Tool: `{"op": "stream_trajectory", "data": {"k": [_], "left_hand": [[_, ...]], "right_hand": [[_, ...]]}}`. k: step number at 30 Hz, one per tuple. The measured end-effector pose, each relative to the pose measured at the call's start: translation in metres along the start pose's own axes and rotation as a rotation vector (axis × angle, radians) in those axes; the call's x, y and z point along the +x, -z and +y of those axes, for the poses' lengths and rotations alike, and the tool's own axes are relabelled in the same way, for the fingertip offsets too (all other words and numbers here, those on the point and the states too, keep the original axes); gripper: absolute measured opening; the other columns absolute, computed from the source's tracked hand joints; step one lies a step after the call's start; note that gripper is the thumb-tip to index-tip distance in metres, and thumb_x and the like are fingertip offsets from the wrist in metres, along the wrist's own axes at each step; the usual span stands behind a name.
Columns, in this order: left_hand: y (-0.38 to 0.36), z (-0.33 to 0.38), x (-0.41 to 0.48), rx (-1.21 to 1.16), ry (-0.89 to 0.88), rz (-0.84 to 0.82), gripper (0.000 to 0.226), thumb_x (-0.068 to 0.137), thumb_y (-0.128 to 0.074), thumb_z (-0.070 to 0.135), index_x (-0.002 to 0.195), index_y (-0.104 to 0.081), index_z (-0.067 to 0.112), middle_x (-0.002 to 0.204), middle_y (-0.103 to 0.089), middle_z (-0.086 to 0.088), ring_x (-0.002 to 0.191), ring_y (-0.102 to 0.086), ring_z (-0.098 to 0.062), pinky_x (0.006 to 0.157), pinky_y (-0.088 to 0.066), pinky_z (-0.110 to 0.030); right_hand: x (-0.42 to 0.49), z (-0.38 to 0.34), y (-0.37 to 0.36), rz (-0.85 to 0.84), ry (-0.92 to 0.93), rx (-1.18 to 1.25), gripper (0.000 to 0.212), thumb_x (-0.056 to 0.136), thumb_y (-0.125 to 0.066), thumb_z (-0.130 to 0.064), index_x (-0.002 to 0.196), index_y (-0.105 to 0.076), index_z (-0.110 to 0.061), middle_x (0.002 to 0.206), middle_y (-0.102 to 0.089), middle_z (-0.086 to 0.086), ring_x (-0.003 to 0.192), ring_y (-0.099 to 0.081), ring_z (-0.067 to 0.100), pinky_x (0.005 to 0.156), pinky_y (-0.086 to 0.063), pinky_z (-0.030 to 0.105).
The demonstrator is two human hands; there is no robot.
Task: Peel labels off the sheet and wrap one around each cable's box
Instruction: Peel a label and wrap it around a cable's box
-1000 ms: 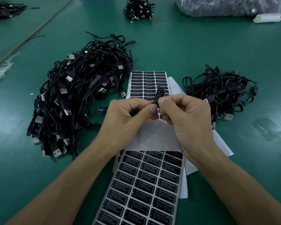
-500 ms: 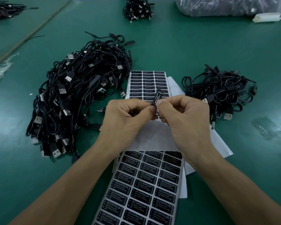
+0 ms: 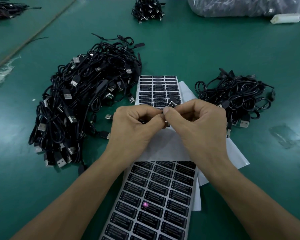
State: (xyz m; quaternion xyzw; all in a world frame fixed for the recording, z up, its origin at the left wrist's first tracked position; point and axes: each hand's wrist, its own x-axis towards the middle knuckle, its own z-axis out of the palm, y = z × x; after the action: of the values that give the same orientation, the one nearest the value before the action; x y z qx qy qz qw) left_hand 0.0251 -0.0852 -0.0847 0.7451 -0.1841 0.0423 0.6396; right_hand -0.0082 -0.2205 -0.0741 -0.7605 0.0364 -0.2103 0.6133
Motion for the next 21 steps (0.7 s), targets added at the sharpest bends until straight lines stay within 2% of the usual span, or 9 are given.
{"op": "stream_trajectory", "data": {"k": [3,7,11,13,16,18,20,21], "left_hand": [[0.0,-0.001,0.0,0.011,-0.002,0.0,0.015,0.084,-0.069,0.011,0.073,-0.078,0.015,0.066,-0.073,-0.003,0.057,-0.061,-0.011,0.055,-0.049,-0.026],[0.001,-0.002,0.001,-0.004,-0.008,0.026,0.017,0.087,-0.068,0.007,0.074,-0.078,0.013,0.069,-0.074,-0.007,0.064,-0.066,-0.036,0.059,-0.053,-0.039],[0.0,0.0,0.001,-0.029,-0.016,0.028,0.018,0.088,-0.068,0.01,0.075,-0.078,0.018,0.071,-0.074,-0.009,0.07,-0.065,-0.044,0.063,-0.054,-0.054],[-0.001,0.001,0.0,-0.036,-0.012,0.022,0.017,0.088,-0.068,0.012,0.075,-0.078,0.018,0.071,-0.074,-0.01,0.07,-0.065,-0.046,0.063,-0.052,-0.056],[-0.001,0.001,0.0,-0.018,-0.015,0.009,0.017,0.088,-0.067,0.012,0.076,-0.076,0.019,0.07,-0.072,-0.01,0.068,-0.063,-0.041,0.061,-0.052,-0.048],[-0.002,0.001,0.0,0.017,-0.02,0.007,0.017,0.087,-0.065,0.012,0.073,-0.074,0.019,0.069,-0.07,-0.008,0.061,-0.062,-0.03,0.058,-0.05,-0.037],[-0.002,0.0,-0.001,0.064,-0.038,0.011,0.016,0.087,-0.065,0.016,0.072,-0.07,0.018,0.066,-0.066,-0.005,0.056,-0.055,-0.016,0.054,-0.045,-0.027],[-0.002,0.0,-0.001,0.094,-0.058,0.011,0.017,0.089,-0.065,0.019,0.072,-0.069,0.017,0.064,-0.064,-0.004,0.054,-0.053,-0.015,0.053,-0.044,-0.027]], "right_hand": [[0.0,0.0,0.0,0.01,-0.009,-0.021,0.013,0.081,-0.08,-0.023,0.072,-0.071,-0.022,0.064,-0.071,-0.012,0.056,-0.065,0.001,0.054,-0.047,0.01],[0.003,0.005,0.003,0.09,-0.053,-0.095,0.027,0.072,-0.084,-0.044,0.071,-0.064,-0.026,0.065,-0.067,-0.007,0.055,-0.057,0.0,0.053,-0.044,0.013],[0.005,0.008,0.003,0.012,-0.047,0.021,0.023,0.078,-0.084,-0.033,0.094,-0.067,-0.028,0.069,-0.068,-0.013,0.063,-0.062,-0.001,0.061,-0.049,0.015],[0.006,0.01,0.002,-0.031,-0.039,0.086,0.025,0.081,-0.083,-0.026,0.101,-0.068,-0.028,0.074,-0.072,-0.011,0.069,-0.068,0.003,0.066,-0.052,0.017],[0.008,0.011,0.002,-0.044,-0.026,0.156,0.016,0.082,-0.081,-0.02,0.094,-0.072,-0.025,0.079,-0.074,-0.004,0.073,-0.07,0.009,0.069,-0.055,0.02],[0.009,0.011,0.003,-0.051,-0.012,0.183,0.005,0.086,-0.077,-0.016,0.09,-0.074,-0.019,0.08,-0.075,-0.001,0.074,-0.071,0.012,0.069,-0.057,0.023],[0.009,0.01,0.003,-0.049,-0.001,0.159,0.004,0.091,-0.072,-0.017,0.089,-0.076,-0.018,0.081,-0.075,0.0,0.076,-0.071,0.019,0.074,-0.06,0.033],[0.009,0.009,0.004,-0.055,0.004,0.144,0.007,0.093,-0.07,-0.018,0.089,-0.076,-0.018,0.081,-0.075,0.0,0.076,-0.07,0.022,0.076,-0.06,0.038]]}}
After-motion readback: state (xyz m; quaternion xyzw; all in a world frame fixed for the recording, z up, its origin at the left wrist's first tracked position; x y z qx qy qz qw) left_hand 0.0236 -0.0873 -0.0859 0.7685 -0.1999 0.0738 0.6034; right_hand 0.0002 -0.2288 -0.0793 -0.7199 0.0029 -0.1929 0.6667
